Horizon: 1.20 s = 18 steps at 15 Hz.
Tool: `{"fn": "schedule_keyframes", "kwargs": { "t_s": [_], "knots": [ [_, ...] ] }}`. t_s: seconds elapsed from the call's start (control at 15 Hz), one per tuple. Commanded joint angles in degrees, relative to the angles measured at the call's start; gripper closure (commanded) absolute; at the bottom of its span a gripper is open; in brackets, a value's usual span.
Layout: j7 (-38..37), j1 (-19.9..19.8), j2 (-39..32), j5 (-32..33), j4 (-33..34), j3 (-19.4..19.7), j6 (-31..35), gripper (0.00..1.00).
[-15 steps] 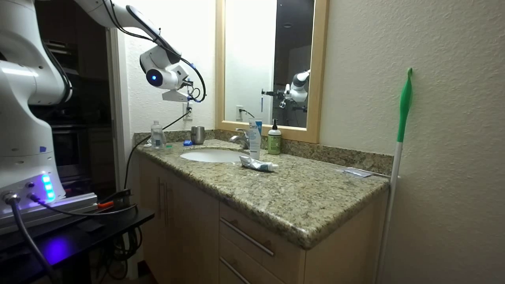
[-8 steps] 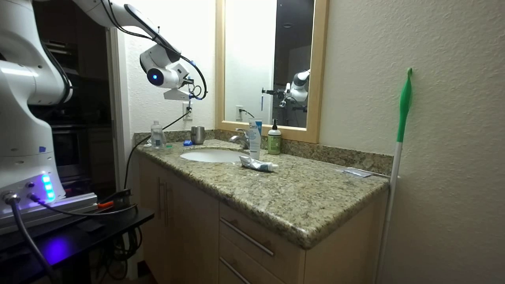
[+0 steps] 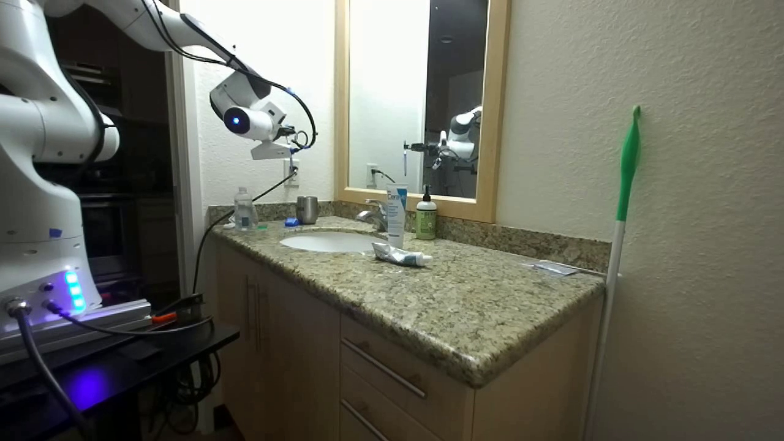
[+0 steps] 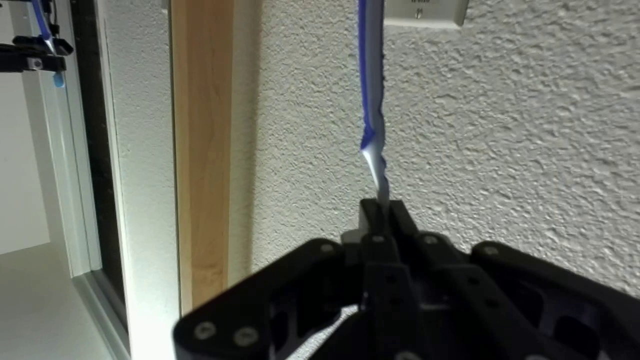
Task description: Pick the toothbrush and put it in the cup
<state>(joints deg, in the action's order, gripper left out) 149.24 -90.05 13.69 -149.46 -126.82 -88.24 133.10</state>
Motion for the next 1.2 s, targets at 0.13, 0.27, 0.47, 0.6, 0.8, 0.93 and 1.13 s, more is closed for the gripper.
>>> {"fn": "schedule_keyframes", "kwargs": {
  "t_s": [0.13, 0.27, 0.47, 0.6, 0.8, 0.93, 1.13],
  "knots": [
    [-0.14, -2.64, 1.17, 0.23, -0.21, -2.55, 0.38, 0.99],
    [0.05, -12.11, 10.07, 0.47, -0.62, -10.75, -4.65, 0.99],
    [0.58, -20.78, 16.07, -0.37, 2.03, -20.32, -8.00, 0.99],
    [0.56, -26.21, 21.12, -1.01, 5.71, -23.91, -10.66, 0.99],
    [0.12, -36.66, 20.69, 0.42, 12.99, -25.29, -11.07, 0.99],
    [-0.30, -42.48, 19.05, 0.42, 16.94, -26.73, -10.54, 0.99],
    [-1.27, -40.86, 18.53, 0.67, 15.53, -24.72, -10.30, 0.94]
  ]
}}
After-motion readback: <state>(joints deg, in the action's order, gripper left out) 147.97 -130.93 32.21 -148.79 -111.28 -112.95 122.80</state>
